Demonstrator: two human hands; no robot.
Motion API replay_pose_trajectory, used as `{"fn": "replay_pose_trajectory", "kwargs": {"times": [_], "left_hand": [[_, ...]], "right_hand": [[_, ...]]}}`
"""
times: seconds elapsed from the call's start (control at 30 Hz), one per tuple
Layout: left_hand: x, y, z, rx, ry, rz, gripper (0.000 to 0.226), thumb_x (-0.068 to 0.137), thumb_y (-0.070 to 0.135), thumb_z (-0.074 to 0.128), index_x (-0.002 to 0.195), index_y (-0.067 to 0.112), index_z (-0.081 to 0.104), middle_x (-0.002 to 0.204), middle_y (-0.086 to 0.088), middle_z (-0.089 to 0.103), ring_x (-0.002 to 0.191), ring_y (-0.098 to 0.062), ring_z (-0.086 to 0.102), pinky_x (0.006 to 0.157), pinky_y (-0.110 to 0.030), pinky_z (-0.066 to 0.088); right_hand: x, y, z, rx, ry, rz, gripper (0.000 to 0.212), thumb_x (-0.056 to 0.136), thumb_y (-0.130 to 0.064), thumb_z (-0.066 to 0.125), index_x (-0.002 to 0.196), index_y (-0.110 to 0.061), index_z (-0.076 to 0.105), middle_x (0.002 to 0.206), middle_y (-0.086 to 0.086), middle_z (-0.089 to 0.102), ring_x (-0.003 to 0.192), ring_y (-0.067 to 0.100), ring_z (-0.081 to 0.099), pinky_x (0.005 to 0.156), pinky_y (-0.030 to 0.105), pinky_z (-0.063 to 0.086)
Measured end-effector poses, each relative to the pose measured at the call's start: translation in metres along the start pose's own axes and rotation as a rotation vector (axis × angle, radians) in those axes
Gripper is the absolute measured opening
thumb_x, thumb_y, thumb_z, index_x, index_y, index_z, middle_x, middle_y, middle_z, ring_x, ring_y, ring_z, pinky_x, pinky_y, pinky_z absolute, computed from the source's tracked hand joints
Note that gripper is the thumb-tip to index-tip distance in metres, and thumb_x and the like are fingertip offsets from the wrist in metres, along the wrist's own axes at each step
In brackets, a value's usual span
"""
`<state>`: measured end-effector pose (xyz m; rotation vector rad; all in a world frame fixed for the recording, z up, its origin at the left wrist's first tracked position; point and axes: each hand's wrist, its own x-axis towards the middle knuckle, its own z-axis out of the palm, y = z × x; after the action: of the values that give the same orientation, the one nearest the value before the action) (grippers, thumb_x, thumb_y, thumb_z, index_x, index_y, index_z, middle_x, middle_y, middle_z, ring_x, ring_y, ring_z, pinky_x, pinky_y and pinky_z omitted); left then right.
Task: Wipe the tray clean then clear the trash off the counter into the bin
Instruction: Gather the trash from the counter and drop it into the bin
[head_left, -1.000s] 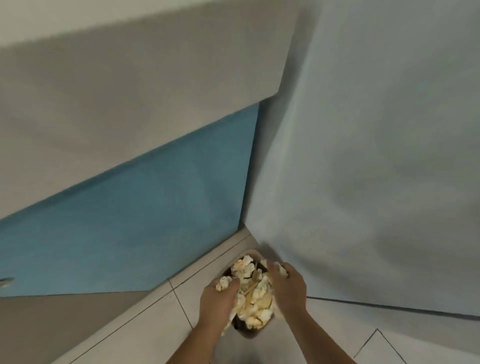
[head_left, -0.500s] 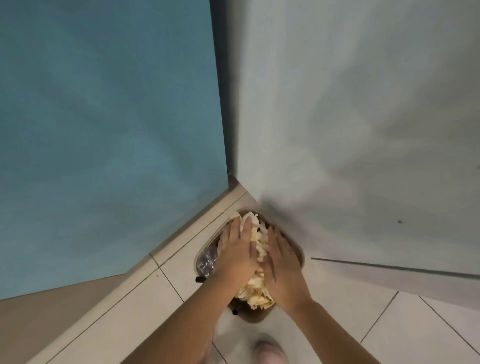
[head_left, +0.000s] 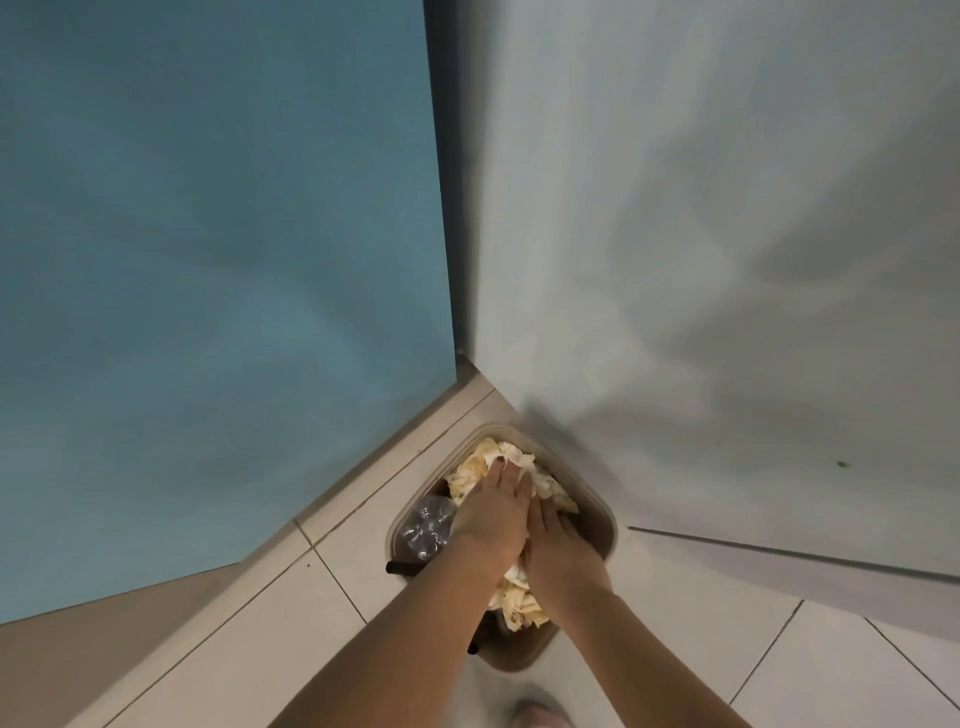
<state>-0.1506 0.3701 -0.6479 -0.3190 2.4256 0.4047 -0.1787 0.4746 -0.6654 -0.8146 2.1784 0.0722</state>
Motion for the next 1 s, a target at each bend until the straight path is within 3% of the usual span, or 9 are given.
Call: {"fn": "replay_pose_trajectory", "kwargs": {"times": [0.13, 0.27, 0.37, 0.53, 0.6, 0.73, 0.8, 0.9, 1.0], "left_hand": [[0.008, 0.010, 0.004, 0.130, 0.024, -0.040, 0.076, 0.091, 0.010, 0.051, 0.149, 0.005, 0.002, 0.156, -0.017, 0.008, 0.145, -0.031, 0.005, 0.118, -0.041, 0.015], [0.004, 0.012, -0.017, 0.168, 0.085, -0.021, 0.077, 0.081, 0.015, 0.067, 0.142, 0.007, 0.021, 0.137, -0.018, 0.043, 0.127, -0.033, 0.035, 0.105, -0.041, 0.032], [-0.014, 0.009, -0.037, 0.138, 0.138, 0.004, 0.065, 0.078, 0.010, 0.067, 0.136, 0.010, 0.037, 0.135, -0.014, 0.042, 0.125, -0.030, 0.035, 0.104, -0.041, 0.035], [-0.073, 0.015, -0.080, -0.006, 0.263, -0.035, 0.057, 0.081, 0.004, 0.060, 0.134, 0.017, 0.044, 0.140, -0.010, 0.034, 0.131, -0.028, 0.030, 0.107, -0.040, 0.033], [-0.112, 0.019, -0.098, -0.147, 0.384, -0.101, 0.051, 0.078, 0.001, 0.062, 0.125, 0.018, 0.055, 0.137, -0.007, 0.040, 0.128, -0.026, 0.036, 0.102, -0.037, 0.038], [-0.210, 0.030, -0.141, -0.377, 0.769, -0.298, 0.039, 0.047, 0.009, 0.086, 0.081, 0.023, 0.073, 0.095, 0.000, 0.065, 0.084, -0.020, 0.065, 0.062, -0.028, 0.055], [-0.260, 0.033, -0.164, -0.499, 0.913, -0.376, 0.031, 0.056, 0.008, 0.083, 0.082, 0.021, 0.071, 0.094, -0.001, 0.064, 0.083, -0.021, 0.063, 0.062, -0.030, 0.055], [-0.337, 0.030, -0.205, -0.608, 1.143, -0.465, 0.012, 0.078, 0.016, 0.062, 0.089, 0.019, 0.069, 0.093, 0.002, 0.060, 0.082, -0.017, 0.057, 0.066, -0.028, 0.050], [-0.415, 0.021, -0.249, -0.657, 1.320, -0.531, 0.023, 0.084, 0.025, 0.045, 0.093, 0.020, 0.066, 0.088, 0.006, 0.060, 0.081, -0.008, 0.051, 0.069, -0.021, 0.042]], "right_hand": [[0.001, -0.002, 0.007, -0.021, 0.001, 0.037, 0.073, 0.097, -0.023, 0.042, 0.150, -0.010, -0.006, 0.158, 0.009, 0.008, 0.143, 0.022, 0.021, 0.115, 0.034, 0.027], [-0.008, -0.004, -0.009, -0.034, 0.075, 0.030, 0.060, 0.097, -0.028, 0.040, 0.149, -0.014, 0.016, 0.150, 0.006, 0.033, 0.132, 0.022, 0.040, 0.109, 0.034, 0.035], [-0.020, -0.005, -0.024, -0.041, 0.113, 0.050, 0.058, 0.096, -0.035, 0.040, 0.148, -0.018, 0.021, 0.147, 0.003, 0.038, 0.127, 0.023, 0.046, 0.108, 0.035, 0.035], [-0.069, -0.025, -0.082, 0.059, 0.154, 0.049, 0.054, 0.097, -0.035, 0.039, 0.148, -0.026, 0.021, 0.144, -0.002, 0.042, 0.130, 0.019, 0.044, 0.107, 0.031, 0.034], [-0.099, -0.041, -0.111, 0.175, 0.210, 0.022, 0.048, 0.097, -0.035, 0.039, 0.145, -0.030, 0.029, 0.140, -0.005, 0.047, 0.125, 0.017, 0.048, 0.100, 0.027, 0.038], [-0.176, -0.082, -0.165, 0.494, 0.470, -0.102, 0.036, 0.092, -0.023, 0.051, 0.127, -0.031, 0.053, 0.117, -0.014, 0.062, 0.104, 0.008, 0.059, 0.092, 0.023, 0.044], [-0.217, -0.111, -0.191, 0.636, 0.587, -0.206, 0.030, 0.089, -0.016, 0.057, 0.117, -0.027, 0.061, 0.101, -0.019, 0.063, 0.090, 0.005, 0.062, 0.086, 0.026, 0.049], [-0.277, -0.164, -0.229, 0.779, 0.628, -0.379, 0.026, 0.090, -0.016, 0.059, 0.113, -0.028, 0.063, 0.097, -0.022, 0.063, 0.087, 0.000, 0.061, 0.078, 0.016, 0.048], [-0.337, -0.225, -0.270, 0.854, 0.665, -0.624, 0.025, 0.088, -0.022, 0.055, 0.111, -0.029, 0.063, 0.096, -0.015, 0.064, 0.090, -0.002, 0.060, 0.069, 0.005, 0.043]]}}
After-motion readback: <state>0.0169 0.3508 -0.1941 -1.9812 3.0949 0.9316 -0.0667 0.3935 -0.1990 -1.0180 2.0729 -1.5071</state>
